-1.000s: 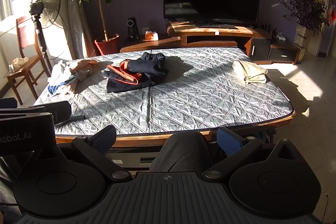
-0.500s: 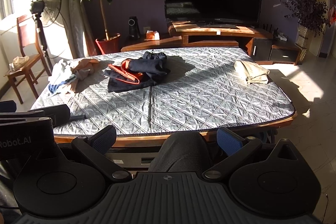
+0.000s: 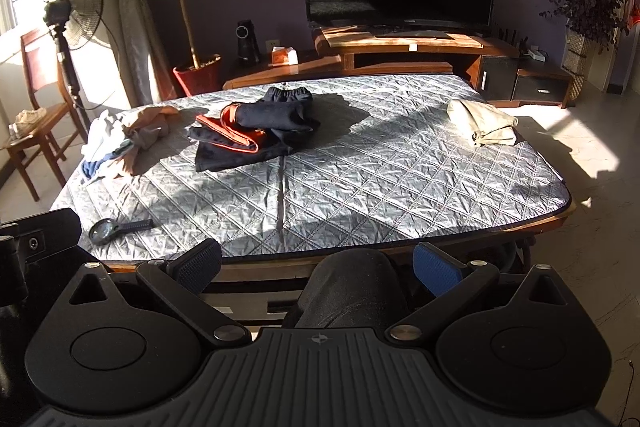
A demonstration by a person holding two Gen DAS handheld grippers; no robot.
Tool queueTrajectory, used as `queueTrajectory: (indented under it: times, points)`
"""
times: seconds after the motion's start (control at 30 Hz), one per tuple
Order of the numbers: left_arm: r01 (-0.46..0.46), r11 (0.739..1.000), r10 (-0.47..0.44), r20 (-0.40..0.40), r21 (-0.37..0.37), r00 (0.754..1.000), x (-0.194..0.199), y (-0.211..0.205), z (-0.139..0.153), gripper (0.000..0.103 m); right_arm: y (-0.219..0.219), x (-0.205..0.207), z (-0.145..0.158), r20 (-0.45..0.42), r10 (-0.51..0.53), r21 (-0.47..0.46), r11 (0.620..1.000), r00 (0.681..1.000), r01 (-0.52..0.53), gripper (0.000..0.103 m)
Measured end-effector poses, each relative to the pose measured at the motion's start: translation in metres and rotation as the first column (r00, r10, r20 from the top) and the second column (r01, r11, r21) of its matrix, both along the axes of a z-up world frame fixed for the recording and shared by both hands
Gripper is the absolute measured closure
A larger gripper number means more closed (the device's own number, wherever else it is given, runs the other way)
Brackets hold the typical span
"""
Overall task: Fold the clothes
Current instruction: 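Move both tools toward the navy trousers on the bed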
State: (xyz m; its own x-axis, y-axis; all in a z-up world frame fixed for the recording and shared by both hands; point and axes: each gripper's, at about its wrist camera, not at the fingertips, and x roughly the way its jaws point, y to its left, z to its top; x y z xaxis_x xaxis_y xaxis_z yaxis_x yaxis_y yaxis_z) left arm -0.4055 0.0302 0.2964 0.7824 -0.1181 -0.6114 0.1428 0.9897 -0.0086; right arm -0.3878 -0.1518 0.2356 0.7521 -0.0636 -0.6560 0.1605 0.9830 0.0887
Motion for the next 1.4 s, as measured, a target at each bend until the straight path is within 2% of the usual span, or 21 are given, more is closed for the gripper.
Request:
queueTrajectory:
  times: [0.2,0.33,0.43,0.57,0.7,0.83,0.93,1.13,1.2,1.27,1.4]
  points:
    - [-0.004,0.999,0.003,-0.03,-0.043,1.0,0.014,0.008,-0.008,0.001,-0.011,0.016,-0.016,0.01,-0.004,-0.01,1.0,1.0,0.004,0.0]
    - [-0.014,0.998,0.01,-0.07,-0.058,0.998,0.032,0.015,-0.018,0.001,-0.024,0.029,-0.026,0.036,0.013,0.039,0.999,0.999,-0.014,0.002]
    - [-0.029,0.998,0.023,-0.104,-0.054,0.994,0.057,0.023,-0.028,0.001,-0.035,0.046,-0.032,0.026,0.009,0.073,0.997,1.0,-0.011,0.002]
    - [-0.053,0.998,0.05,-0.133,-0.024,0.99,0.106,0.03,-0.036,0.001,-0.046,0.073,-0.037,0.048,0.012,0.075,0.997,0.999,-0.016,0.002]
    - [-0.081,0.997,0.079,-0.122,-0.014,0.989,0.162,0.033,-0.038,0.001,-0.057,0.107,-0.039,0.04,0.011,0.051,0.999,0.999,-0.013,0.002]
    - [-0.113,0.993,0.114,-0.102,0.01,0.988,0.222,0.035,-0.04,0.001,-0.073,0.152,-0.042,0.016,-0.01,0.042,0.999,1.0,0.009,0.002]
    - [-0.146,0.989,0.146,-0.094,0.005,0.985,0.267,0.042,-0.043,0.001,-0.078,0.188,-0.037,0.036,0.006,0.01,1.0,0.999,-0.006,0.002]
    - [-0.215,0.977,0.215,-0.13,0.011,0.968,0.363,0.06,-0.067,0.001,-0.067,0.274,-0.049,0.047,0.125,-0.112,0.987,0.991,-0.119,0.005]
    - [-0.234,0.972,0.231,-0.155,0.002,0.96,0.394,0.063,-0.077,0.001,-0.06,0.312,-0.06,0.031,0.169,-0.137,0.977,0.985,-0.163,0.008]
    - [-0.241,0.97,0.234,-0.181,-0.017,0.955,0.42,0.065,-0.086,0.001,-0.052,0.345,-0.07,-0.006,0.19,-0.164,0.968,0.982,-0.188,0.02]
    - [-0.253,0.967,0.25,-0.164,0.002,0.954,0.453,0.061,-0.109,0.001,-0.029,0.4,-0.093,-0.03,0.256,-0.213,0.943,0.966,-0.256,0.022]
